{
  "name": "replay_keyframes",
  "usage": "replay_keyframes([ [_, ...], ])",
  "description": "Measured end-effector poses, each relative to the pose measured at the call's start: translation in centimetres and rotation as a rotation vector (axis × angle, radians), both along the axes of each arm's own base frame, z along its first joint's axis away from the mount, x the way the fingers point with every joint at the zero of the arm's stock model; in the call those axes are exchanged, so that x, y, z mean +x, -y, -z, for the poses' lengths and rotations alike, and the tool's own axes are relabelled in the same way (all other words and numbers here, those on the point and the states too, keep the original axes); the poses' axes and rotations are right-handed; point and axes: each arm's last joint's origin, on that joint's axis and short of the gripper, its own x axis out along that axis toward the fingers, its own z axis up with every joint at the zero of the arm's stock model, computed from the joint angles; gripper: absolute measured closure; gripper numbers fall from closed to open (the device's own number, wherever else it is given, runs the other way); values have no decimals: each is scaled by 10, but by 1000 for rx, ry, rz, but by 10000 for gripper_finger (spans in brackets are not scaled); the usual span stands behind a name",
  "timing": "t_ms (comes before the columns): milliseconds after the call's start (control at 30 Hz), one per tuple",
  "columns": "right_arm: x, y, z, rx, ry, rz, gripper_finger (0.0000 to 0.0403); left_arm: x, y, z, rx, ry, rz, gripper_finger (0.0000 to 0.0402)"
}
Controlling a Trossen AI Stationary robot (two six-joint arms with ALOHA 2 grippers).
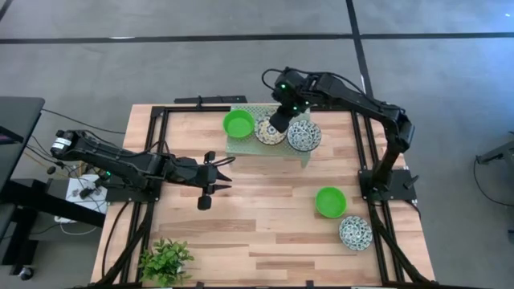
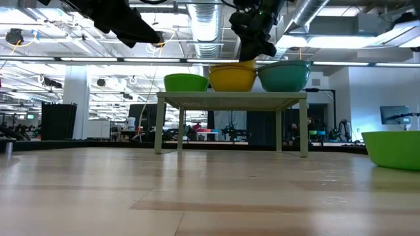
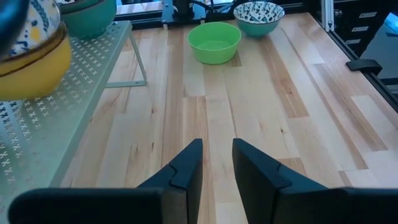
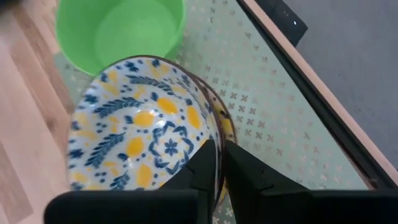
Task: Pick & Place Mini bowls
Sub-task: Stack the yellow bowl on the yellow bowl on the shelf, then stack the green bowl on the green bowl on the shelf
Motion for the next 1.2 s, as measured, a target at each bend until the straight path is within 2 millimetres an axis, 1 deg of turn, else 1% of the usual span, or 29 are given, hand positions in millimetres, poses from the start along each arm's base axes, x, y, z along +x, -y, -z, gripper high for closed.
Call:
replay_keyframes([
  [133, 5, 3, 11, 33, -34, -8, 355, 0, 0, 0, -1, 3, 0, 312],
  [300, 12, 5, 22, 36, -69, -97, 334, 0, 0, 0, -1, 5, 0, 312],
  [433, 15, 6, 23, 28, -63, -106, 318, 0, 0, 0, -1, 5, 0, 312],
  [633, 11, 5, 18, 26, -63, -107, 300, 0, 0, -1, -2, 7, 0, 312],
  [833, 8, 0, -2, 23, -58, -115, 294, 1, 0, -1, -3, 14, 0, 312],
  [933, 5, -9, -23, 49, -26, -103, 294, 1, 0, -1, -4, 16, 0, 312],
  [1067, -3, -34, -54, 121, 7, -145, 294, 1, 0, -2, -5, 21, 0, 312],
  [1133, -9, -51, -69, 130, -4, -186, 294, 1, 0, -2, -5, 24, 0, 312],
  [1200, -15, -72, -77, 137, -50, -233, 294, 1, 0, -2, -6, 27, 0, 312],
])
